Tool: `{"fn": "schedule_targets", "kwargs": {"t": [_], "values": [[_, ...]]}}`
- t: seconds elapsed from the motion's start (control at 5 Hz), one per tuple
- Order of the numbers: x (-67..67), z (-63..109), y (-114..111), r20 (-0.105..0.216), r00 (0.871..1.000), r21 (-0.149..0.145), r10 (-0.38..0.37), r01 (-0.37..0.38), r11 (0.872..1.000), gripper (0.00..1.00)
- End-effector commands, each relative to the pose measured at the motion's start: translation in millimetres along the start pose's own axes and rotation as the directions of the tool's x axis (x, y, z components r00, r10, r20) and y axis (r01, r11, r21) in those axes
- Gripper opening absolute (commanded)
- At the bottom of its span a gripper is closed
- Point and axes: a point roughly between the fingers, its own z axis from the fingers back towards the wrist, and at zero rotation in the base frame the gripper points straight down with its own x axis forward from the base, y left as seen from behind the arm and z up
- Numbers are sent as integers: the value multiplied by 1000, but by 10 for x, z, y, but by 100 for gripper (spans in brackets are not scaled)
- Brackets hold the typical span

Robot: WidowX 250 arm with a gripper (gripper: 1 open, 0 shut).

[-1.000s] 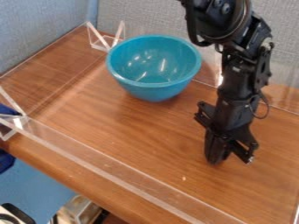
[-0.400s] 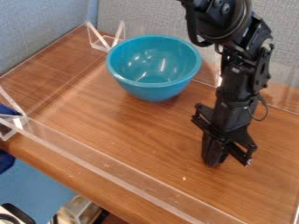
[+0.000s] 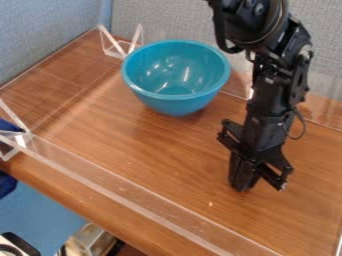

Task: Remove the mushroom from inside the blue bowl and put it on the table

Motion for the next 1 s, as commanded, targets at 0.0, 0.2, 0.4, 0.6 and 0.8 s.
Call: {"fn": "schedule_targets", "kwargs": {"t": [0.0,0.2,0.4,0.6,0.8], "values": [[72,123,-21,41,999,12,-11,11,1000,0],[75,116,-16,38,999,9,-1,0,1000,100],[76,123,-9,36,999,8,14,-14,1000,100],[56,241,-10,51,998,21,34,-35,999,100],[24,448,-23,85,996,46,37,-41,998,100]]}}
